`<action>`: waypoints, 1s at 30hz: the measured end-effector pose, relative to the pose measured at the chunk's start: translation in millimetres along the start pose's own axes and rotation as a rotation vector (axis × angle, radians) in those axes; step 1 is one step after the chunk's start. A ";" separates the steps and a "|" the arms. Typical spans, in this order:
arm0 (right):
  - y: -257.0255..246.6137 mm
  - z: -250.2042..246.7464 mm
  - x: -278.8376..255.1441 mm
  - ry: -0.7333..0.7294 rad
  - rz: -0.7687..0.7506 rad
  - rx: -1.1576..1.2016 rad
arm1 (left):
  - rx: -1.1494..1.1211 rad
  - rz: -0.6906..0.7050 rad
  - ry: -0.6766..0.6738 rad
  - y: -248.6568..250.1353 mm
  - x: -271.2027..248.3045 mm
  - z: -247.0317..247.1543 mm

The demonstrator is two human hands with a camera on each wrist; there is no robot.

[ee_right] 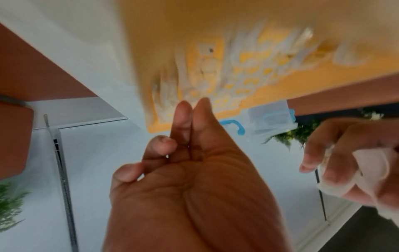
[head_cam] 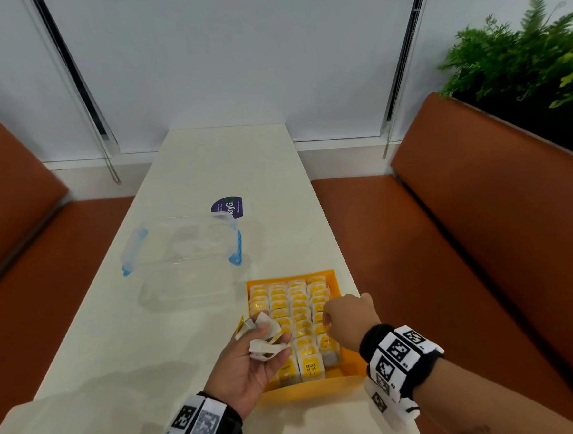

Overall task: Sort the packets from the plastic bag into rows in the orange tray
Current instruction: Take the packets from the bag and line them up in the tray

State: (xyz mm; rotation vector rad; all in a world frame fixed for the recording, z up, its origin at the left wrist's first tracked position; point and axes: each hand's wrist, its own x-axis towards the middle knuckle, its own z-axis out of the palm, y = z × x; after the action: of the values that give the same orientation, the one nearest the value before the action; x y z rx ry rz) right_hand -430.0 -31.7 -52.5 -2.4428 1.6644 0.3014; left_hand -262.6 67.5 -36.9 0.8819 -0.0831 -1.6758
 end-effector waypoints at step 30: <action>-10.9 -32.5 -24.1 0.177 -0.181 1.044 | 0.139 -0.078 -0.029 -7.1 5.8 5.9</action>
State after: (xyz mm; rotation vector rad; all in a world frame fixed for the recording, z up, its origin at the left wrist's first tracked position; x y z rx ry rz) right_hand -426.1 -14.4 -14.5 -1.7819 1.1572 -0.6631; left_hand -272.0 62.4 -39.1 0.9752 -0.1888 -1.7725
